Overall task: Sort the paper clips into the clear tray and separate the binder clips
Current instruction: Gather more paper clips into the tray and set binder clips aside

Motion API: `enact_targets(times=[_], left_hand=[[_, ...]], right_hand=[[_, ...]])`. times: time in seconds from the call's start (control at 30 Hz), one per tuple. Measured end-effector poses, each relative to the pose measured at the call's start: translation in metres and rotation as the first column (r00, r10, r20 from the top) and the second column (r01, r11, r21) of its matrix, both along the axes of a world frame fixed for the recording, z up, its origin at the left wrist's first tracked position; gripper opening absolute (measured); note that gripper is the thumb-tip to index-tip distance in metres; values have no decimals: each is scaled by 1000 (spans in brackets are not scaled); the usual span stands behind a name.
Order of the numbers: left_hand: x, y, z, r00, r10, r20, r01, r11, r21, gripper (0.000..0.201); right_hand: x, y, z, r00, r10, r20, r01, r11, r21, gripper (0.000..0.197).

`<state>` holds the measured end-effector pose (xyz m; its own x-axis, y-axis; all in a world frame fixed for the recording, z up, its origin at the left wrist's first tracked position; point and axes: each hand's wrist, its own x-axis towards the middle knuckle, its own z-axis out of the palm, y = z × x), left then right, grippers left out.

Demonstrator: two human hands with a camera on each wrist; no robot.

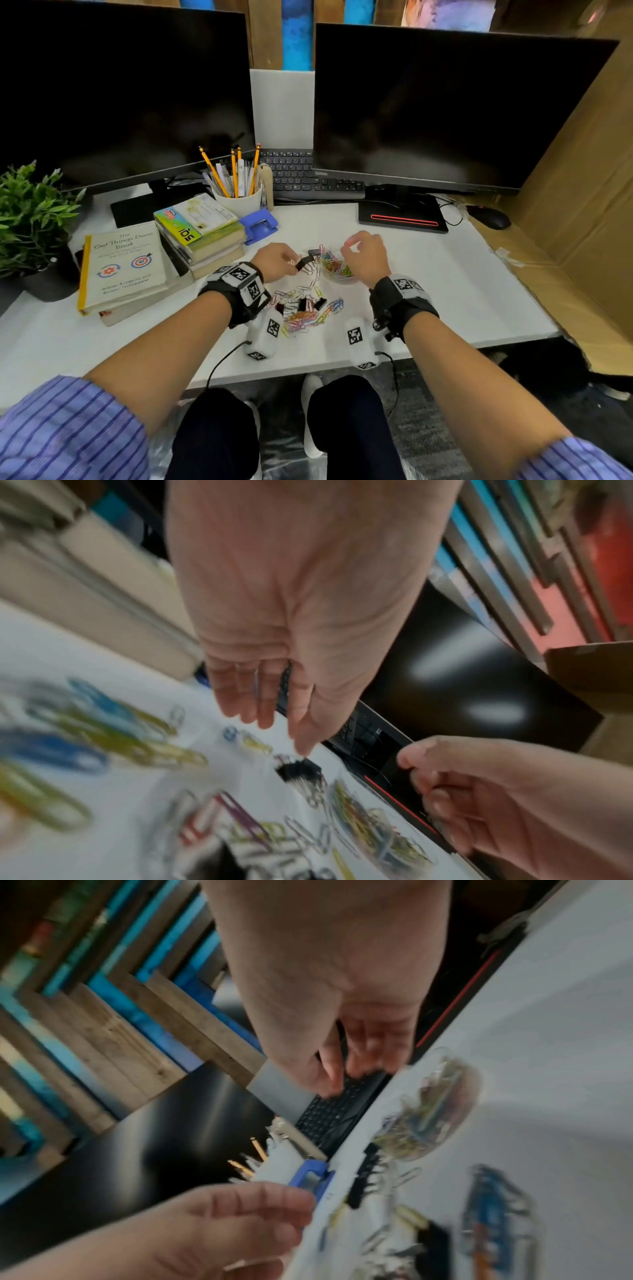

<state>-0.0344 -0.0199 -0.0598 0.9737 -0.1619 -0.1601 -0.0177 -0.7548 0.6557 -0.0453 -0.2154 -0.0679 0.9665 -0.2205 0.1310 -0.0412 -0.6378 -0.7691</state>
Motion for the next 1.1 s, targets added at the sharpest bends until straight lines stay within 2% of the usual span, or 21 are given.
enact_targets(times=[0.07,0.13,0.2,0.3,0.37,0.5,0.6,0.7,0.83,0.9,0.97,1.1], left_hand=[[-8,14,5,1000,-26,-17,28,992,124,38],[-17,29,8,998,-24,-50,35,974,226,43],[-26,41,8,996,7,-91,23,946,323,50],[-42,52,4,993,39,-108,12,901,434,56],[-50,54,-1,988,39,-150,30,901,433,63],[-64,49,-9,970,37,-241,74,896,437,90],[-68,37,-14,974,37,-225,55,920,388,96],[-70,23,-17,988,17,-154,41,929,367,88],[-69,14,-22,997,46,-70,-22,950,310,80],[-67,11,-24,996,80,-32,-68,957,282,74],[-64,10,-25,994,111,14,-111,961,254,63],[-58,8,-29,990,131,47,-138,969,204,54]], right_hand=[[-10,17,16,978,180,-107,-188,980,-71,16],[-19,29,30,871,307,-384,-357,932,-63,17],[-25,34,38,769,296,-566,-475,858,-196,23],[-38,29,39,713,219,-666,-576,725,-379,33],[-43,21,30,698,200,-688,-601,686,-410,26],[-48,24,18,668,181,-722,-640,636,-432,47],[-51,37,18,638,221,-738,-669,634,-388,38],[-53,51,14,642,245,-726,-659,661,-360,34],[-50,62,4,747,291,-598,-558,763,-325,37],[-48,64,0,784,284,-552,-519,787,-334,33],[-46,65,-1,784,310,-538,-518,804,-291,26],[-48,63,5,755,396,-523,-561,803,-203,40]])
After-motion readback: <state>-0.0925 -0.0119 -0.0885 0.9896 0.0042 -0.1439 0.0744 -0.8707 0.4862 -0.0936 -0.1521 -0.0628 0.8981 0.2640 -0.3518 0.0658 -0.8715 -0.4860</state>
